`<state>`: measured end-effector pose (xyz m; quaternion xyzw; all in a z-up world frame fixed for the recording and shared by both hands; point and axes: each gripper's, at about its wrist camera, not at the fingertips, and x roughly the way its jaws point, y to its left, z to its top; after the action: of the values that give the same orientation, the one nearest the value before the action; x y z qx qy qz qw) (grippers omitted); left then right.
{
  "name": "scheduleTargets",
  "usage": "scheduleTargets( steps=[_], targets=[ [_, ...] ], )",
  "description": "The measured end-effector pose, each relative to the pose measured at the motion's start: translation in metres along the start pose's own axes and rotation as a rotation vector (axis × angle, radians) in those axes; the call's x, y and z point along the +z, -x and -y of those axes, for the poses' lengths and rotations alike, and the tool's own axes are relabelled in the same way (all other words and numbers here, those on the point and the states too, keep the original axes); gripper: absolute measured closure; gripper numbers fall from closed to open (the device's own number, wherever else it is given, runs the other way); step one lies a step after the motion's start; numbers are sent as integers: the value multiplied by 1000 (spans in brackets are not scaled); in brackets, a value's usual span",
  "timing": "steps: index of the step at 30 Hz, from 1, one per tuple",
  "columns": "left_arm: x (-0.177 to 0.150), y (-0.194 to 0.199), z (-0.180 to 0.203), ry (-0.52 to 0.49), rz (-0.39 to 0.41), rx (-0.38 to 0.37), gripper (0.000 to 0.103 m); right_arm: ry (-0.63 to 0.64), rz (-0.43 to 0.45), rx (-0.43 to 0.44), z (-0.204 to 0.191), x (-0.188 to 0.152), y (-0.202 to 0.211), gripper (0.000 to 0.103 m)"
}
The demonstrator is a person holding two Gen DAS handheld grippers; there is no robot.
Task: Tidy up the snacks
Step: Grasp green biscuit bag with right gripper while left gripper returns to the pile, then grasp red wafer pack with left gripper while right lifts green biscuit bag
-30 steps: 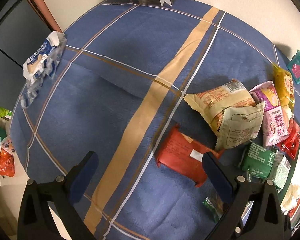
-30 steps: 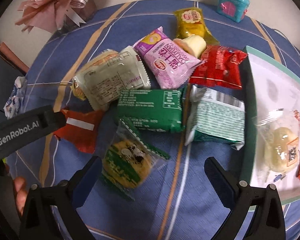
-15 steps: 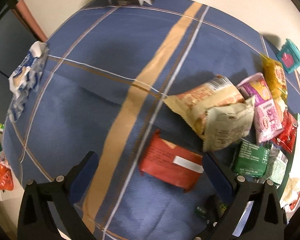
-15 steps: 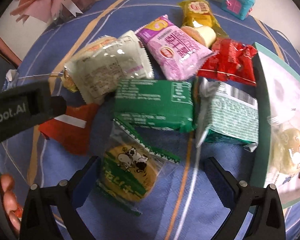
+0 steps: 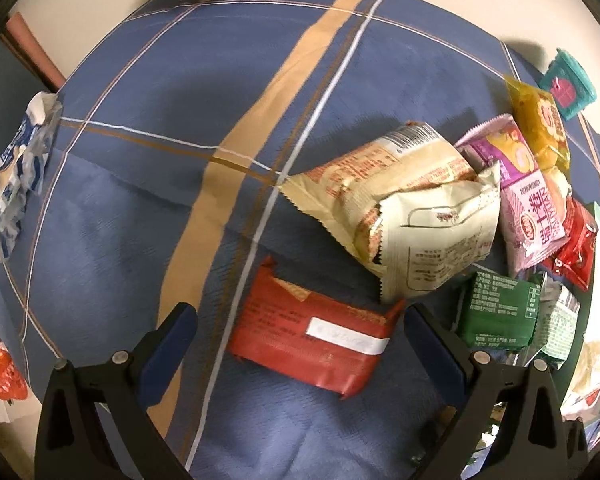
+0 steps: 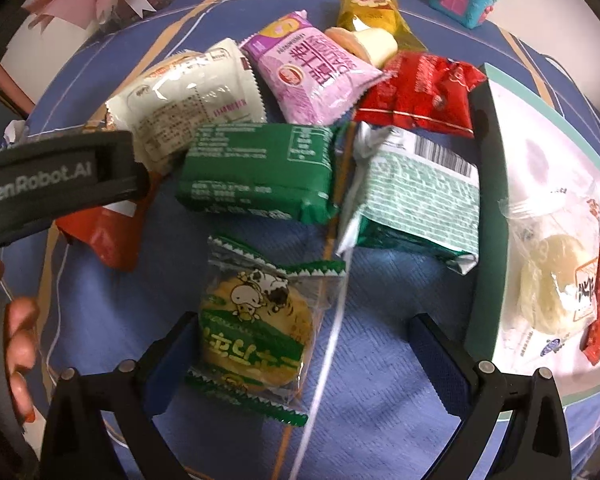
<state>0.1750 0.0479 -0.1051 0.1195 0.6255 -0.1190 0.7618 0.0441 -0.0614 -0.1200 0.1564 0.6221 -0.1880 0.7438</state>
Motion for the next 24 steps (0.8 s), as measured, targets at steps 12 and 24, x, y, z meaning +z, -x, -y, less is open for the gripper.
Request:
scheduleTargets(
  steps=[12,24],
  targets=[
    [-1,-5,25,-33,0,8,0,37,16,-33,-33,-7,-14,0],
    [-23,16,48,-37,-16,11,29,18,35,-5,-18,-10,-2,19]
  ],
)
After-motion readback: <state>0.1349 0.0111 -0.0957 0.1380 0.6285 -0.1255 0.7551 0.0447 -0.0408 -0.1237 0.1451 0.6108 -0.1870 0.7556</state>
